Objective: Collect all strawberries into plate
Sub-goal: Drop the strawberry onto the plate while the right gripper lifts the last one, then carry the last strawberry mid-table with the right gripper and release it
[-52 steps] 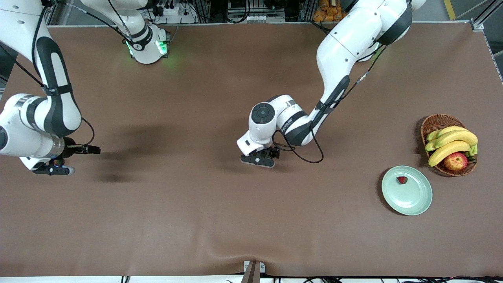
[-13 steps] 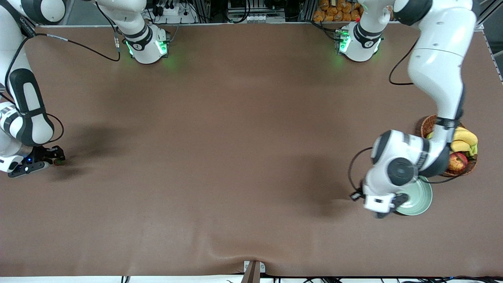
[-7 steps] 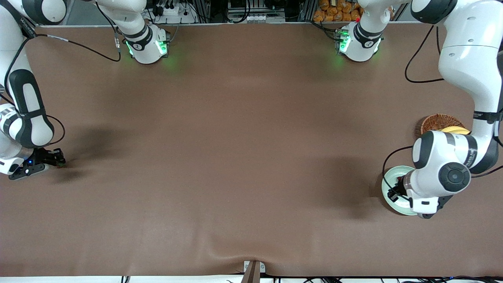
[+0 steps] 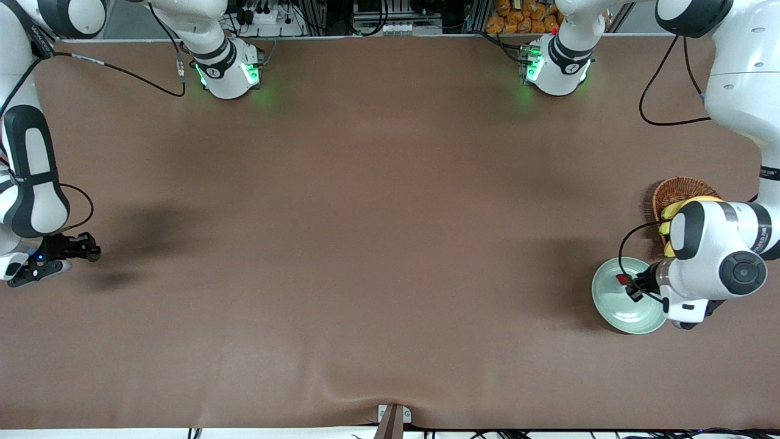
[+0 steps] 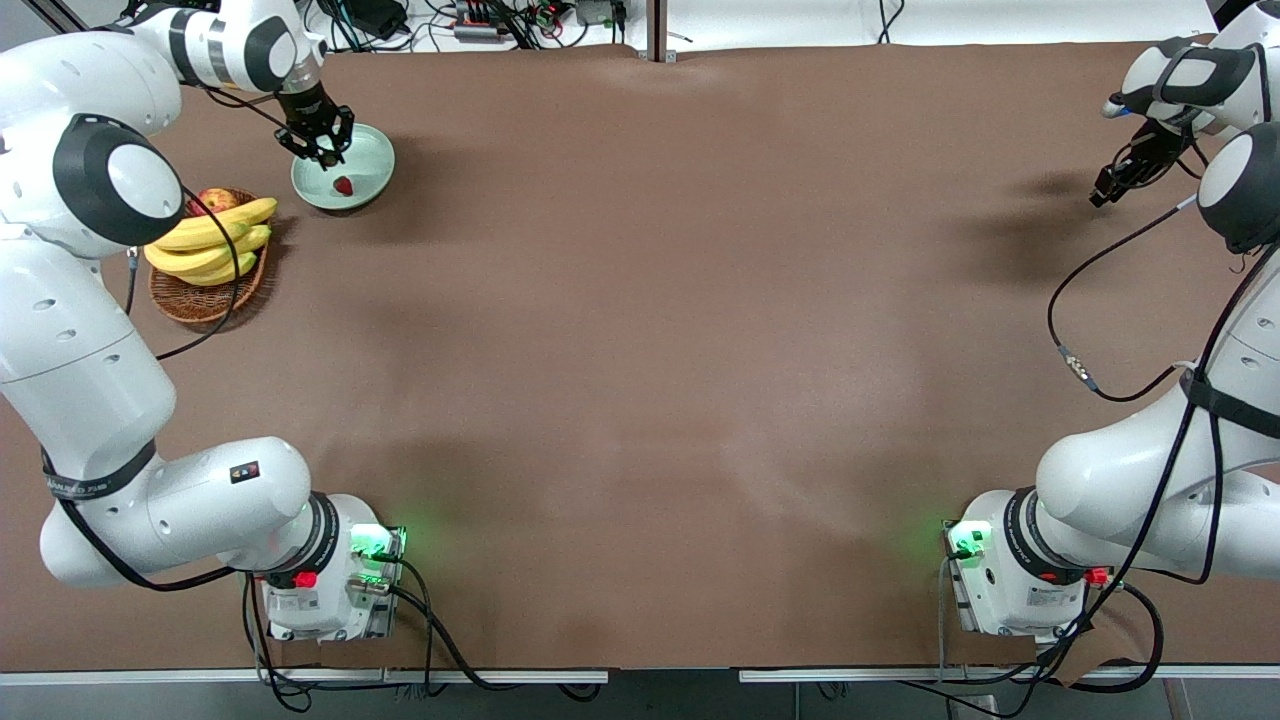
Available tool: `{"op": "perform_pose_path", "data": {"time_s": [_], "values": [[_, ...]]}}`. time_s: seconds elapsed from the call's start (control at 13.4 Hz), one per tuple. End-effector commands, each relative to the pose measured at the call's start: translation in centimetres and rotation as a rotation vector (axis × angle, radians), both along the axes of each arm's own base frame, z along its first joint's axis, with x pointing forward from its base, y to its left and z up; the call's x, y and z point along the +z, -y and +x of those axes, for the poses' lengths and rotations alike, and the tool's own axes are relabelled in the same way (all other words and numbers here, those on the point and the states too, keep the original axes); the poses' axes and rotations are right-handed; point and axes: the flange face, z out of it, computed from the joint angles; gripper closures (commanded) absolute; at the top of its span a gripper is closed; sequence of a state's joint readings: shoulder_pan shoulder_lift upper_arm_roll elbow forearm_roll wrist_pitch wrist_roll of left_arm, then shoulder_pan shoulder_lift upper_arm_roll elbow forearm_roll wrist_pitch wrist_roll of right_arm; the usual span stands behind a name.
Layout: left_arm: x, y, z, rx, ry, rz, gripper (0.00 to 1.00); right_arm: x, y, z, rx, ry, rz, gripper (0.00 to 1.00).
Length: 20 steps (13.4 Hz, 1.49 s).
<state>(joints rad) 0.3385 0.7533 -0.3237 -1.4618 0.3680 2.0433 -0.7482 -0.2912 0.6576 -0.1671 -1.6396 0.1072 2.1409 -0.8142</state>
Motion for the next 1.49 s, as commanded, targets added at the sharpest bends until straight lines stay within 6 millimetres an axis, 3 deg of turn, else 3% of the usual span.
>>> {"op": "perform_pose_path", "data": {"time_s": [0.0,0.07,0.37,0.6,0.9,1.27,1.42], "values": [[0.7,-1.1,-0.3,-0.02,0.023,-0.013,0.26,3.0,-3.0,1.9,-0.073,-0.072,0.014,1.0],[0.7,-1.1,-0.2,-0.021,0.035,-0.014,0.0,3.8,-3.4,2.1,-0.092,-0.102,0.023,1.0],[1.6,-0.4,0.1,-0.031,0.049,-0.012,0.0,7.0,-7.7,3.1,-0.169,-0.158,0.014,1.0],[2.5,2.8,0.5,-0.073,0.065,-0.044,0.0,8.8,-12.7,3.7,-0.265,-0.204,-0.013,1.0],[4.0,8.1,0.7,-0.142,0.088,-0.098,0.0,11.0,-20.4,4.4,-0.388,-0.229,-0.059,1.0],[7.2,15.4,-0.4,-0.255,0.119,-0.146,0.0,12.3,-32.1,4.8,-0.618,-0.252,-0.067,1.0],[8.1,17.3,-1.0,-0.286,0.125,-0.157,0.0,12.9,-37.6,4.7,-0.678,-0.251,-0.064,1.0]]}}
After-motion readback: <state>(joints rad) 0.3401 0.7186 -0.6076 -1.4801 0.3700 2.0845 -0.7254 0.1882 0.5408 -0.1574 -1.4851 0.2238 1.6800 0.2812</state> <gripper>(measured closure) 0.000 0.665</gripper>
